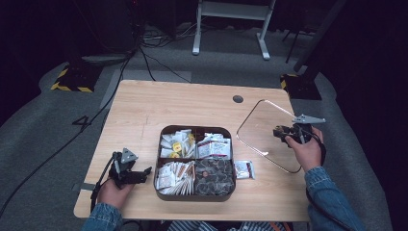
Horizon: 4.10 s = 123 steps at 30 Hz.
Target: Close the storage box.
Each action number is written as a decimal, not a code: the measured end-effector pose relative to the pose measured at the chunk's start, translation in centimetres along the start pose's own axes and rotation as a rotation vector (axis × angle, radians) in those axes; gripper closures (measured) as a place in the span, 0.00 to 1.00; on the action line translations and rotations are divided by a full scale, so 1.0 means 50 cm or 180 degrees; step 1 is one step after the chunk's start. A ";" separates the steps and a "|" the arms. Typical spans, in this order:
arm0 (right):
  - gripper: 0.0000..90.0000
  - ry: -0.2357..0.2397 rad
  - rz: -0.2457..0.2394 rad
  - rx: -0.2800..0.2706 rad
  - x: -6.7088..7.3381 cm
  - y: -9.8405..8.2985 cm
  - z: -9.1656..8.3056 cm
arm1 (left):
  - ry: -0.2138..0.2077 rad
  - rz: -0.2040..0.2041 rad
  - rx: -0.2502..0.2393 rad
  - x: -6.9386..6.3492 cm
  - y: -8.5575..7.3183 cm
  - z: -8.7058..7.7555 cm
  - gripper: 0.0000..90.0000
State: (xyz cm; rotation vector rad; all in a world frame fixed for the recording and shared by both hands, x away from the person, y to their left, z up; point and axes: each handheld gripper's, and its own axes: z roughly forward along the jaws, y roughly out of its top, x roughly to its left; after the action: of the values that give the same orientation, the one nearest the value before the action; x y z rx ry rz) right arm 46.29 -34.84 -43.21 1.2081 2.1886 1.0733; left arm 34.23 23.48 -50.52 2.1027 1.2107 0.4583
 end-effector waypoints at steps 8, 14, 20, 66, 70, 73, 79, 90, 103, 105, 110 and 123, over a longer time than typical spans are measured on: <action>0.65 0.0141 -0.0124 -0.0092 0.041 0.029 -0.020 | 0.0000 -0.0004 -0.0001 0.000 0.000 0.000 0.18; 0.65 0.0294 -0.0269 -0.0144 0.082 0.054 -0.030 | -0.0001 -0.0004 -0.0003 0.000 0.000 0.000 0.18; 0.65 0.0472 -0.0415 -0.0188 0.126 0.081 -0.035 | 0.0000 -0.0005 -0.0003 0.000 0.000 0.000 0.18; 0.65 0.1433 -0.1081 -0.0030 0.419 0.170 0.050 | 0.0104 -0.0124 -0.0004 0.007 -0.004 -0.005 0.18; 0.65 0.1487 -0.1118 0.0032 0.439 0.164 0.068 | 0.0105 -0.0124 -0.0005 0.007 -0.004 -0.005 0.18; 0.65 0.1531 -0.1141 0.0068 0.452 0.159 0.081 | 0.0103 -0.0124 -0.0005 0.007 -0.004 -0.005 0.18; 0.65 0.1555 -0.1164 0.0139 0.471 0.145 0.099 | 0.0101 -0.0113 0.0007 0.008 -0.003 -0.004 0.18; 0.65 0.1582 -0.1201 0.0230 0.494 0.118 0.123 | 0.0100 -0.0125 0.0003 0.007 -0.001 -0.002 0.18; 0.65 0.1525 -0.1242 0.0276 0.507 0.101 0.142 | 0.0106 -0.0130 0.0003 0.007 0.000 -0.001 0.18; 0.65 0.1508 -0.1253 0.0274 0.508 0.100 0.145 | 0.0107 -0.0130 0.0003 0.007 0.000 -0.001 0.18; 0.65 0.1510 -0.1246 0.0270 0.507 0.097 0.150 | 0.0106 -0.0131 0.0003 0.007 0.000 -0.001 0.18; 0.65 0.1494 -0.1254 0.0231 0.509 0.091 0.147 | 0.0105 -0.0130 0.0004 0.007 0.000 -0.001 0.18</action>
State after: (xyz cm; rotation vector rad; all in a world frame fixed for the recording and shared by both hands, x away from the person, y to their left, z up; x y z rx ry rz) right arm 39.93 -8.75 -44.01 0.5381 2.6846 1.1965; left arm 34.36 23.81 -50.50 2.0750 1.2705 0.4758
